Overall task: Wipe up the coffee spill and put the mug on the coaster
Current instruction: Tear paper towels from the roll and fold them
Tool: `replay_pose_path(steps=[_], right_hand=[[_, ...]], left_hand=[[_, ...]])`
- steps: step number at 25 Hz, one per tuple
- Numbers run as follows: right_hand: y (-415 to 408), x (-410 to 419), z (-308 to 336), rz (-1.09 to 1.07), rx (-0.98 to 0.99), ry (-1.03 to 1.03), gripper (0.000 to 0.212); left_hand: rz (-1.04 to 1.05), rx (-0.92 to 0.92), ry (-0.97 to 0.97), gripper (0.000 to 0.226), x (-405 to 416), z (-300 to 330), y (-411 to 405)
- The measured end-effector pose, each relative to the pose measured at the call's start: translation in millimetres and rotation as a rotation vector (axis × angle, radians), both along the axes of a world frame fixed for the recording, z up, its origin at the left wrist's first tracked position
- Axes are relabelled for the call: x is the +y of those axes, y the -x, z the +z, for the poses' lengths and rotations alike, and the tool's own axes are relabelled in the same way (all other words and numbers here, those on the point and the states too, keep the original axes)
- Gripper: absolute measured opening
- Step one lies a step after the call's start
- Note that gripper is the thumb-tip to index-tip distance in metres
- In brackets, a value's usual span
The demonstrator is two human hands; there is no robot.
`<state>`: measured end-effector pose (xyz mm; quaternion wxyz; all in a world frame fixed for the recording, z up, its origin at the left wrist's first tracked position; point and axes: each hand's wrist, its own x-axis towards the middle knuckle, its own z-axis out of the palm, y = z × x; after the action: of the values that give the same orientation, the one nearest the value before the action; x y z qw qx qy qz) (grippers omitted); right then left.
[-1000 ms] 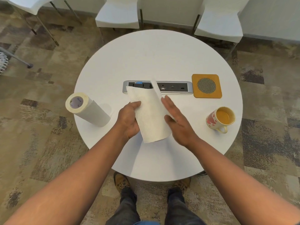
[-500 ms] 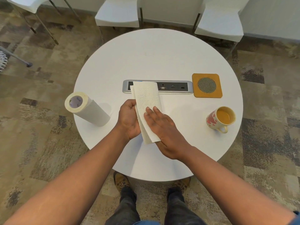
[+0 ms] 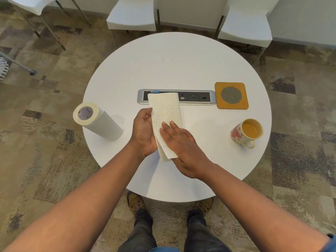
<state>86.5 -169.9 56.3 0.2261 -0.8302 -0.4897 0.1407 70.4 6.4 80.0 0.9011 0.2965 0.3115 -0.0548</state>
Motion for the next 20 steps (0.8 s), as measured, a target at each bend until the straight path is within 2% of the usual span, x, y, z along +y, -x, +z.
replay_pose_path(steps=[5,8,10,12,14,15,17,20], right_hand=[[2,2,1,0.008,-0.005,0.027,0.069],[3,-2,7,0.024,0.018,0.042,0.084],[2,-3,8,-0.100,0.203,-0.062,0.097],[-1,1,9,-0.413,0.539,-0.240,0.099],[-9,6,12,-0.737,0.934,-0.410,0.086],[-13,7,11,-0.820,1.081,-0.466,0.070],[-17,5,13,-0.845,1.215,-0.503,0.039],[-16,2,13,-0.828,1.308,-0.515,0.033]], left_hand=[[-0.022,0.105,-0.066,0.049,-2,-9,-1],[-0.015,0.137,-0.079,0.044,0,-11,-1],[0.003,0.127,-0.084,0.042,0,-10,-1],[0.010,0.133,-0.098,0.039,-2,-6,2],[-0.005,0.141,-0.100,0.038,-7,-3,6],[-0.012,0.141,-0.090,0.038,-10,-2,8],[-0.025,0.140,-0.083,0.039,-15,-1,11],[-0.060,0.149,-0.093,0.039,-22,-1,13]])
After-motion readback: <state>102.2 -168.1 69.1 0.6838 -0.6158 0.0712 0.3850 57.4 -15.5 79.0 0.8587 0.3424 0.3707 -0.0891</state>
